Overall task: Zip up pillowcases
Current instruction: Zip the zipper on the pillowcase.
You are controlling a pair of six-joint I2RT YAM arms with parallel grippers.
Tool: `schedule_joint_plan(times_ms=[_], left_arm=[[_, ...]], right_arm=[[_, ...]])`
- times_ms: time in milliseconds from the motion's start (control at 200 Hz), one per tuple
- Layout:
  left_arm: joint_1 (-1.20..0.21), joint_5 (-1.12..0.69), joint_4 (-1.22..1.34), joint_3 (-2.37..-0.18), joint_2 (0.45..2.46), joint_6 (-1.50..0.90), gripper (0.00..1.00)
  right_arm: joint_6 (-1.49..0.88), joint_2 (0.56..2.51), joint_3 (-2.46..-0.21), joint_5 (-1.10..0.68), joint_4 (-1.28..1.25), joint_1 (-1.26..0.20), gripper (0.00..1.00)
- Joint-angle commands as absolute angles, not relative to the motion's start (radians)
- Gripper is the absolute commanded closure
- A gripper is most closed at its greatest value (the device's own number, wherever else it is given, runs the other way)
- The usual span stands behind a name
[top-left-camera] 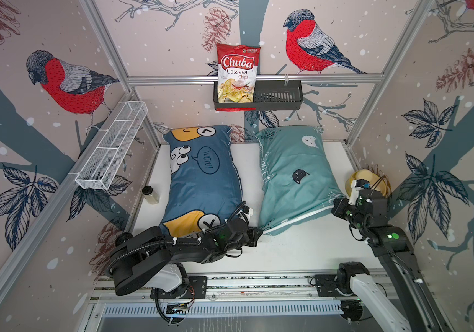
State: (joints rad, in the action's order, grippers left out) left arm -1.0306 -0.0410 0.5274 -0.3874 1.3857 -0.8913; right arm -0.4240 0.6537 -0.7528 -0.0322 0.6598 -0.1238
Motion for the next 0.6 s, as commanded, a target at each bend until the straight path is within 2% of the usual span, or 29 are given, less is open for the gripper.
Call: schedule_joint_plan(times_ms=[0, 595], left_arm=[[-1.029, 0.006, 0.451, -0.382, 1.373, -0.882, 1.00], [-1.029, 0.057, 0.359, -0.401, 1.351, -0.867, 1.00]], right_arm=[[-0.405, 0.652, -0.772, 0.013, 0.592, -0.110, 1.00], [-0.379, 0.666, -0.791, -0.037, 0.580, -0.030, 1.00]])
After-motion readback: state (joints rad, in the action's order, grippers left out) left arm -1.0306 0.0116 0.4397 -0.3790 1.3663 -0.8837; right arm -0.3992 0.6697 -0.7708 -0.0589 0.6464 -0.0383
